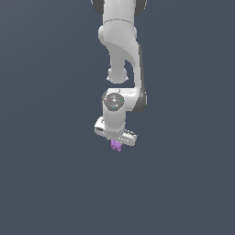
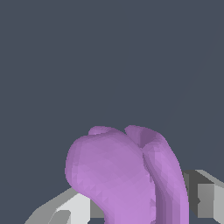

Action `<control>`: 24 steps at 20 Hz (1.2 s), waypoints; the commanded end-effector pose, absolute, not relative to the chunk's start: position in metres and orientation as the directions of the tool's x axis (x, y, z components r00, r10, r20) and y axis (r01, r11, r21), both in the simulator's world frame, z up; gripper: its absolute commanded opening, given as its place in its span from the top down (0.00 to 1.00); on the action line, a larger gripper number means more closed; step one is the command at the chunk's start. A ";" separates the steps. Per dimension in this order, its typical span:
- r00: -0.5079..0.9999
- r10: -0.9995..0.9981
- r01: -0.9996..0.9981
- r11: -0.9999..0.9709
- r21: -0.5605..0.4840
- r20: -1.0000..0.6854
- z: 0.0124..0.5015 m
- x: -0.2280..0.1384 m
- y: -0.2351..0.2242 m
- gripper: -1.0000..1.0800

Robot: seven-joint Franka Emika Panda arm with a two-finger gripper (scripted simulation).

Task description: Pick up the object and move it to a goal position.

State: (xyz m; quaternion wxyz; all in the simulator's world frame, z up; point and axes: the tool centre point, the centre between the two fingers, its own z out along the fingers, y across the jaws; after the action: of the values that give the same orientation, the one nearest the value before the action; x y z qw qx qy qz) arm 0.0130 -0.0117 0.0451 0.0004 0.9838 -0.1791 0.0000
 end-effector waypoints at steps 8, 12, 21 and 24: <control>0.936 -0.353 -0.353 -0.936 0.000 0.001 0.045 0.013 -0.012 1.00; 0.936 -0.353 -0.353 -0.936 0.000 0.001 0.048 0.016 -0.016 1.00; 0.936 -0.352 -0.352 -0.936 0.000 0.001 0.069 0.039 -0.051 1.00; 0.936 -0.352 -0.352 -0.936 0.000 0.001 0.079 0.051 -0.068 1.00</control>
State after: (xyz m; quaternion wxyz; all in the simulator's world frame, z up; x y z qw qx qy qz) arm 0.0449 -0.0588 0.0738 0.0002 0.9839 -0.1788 0.0001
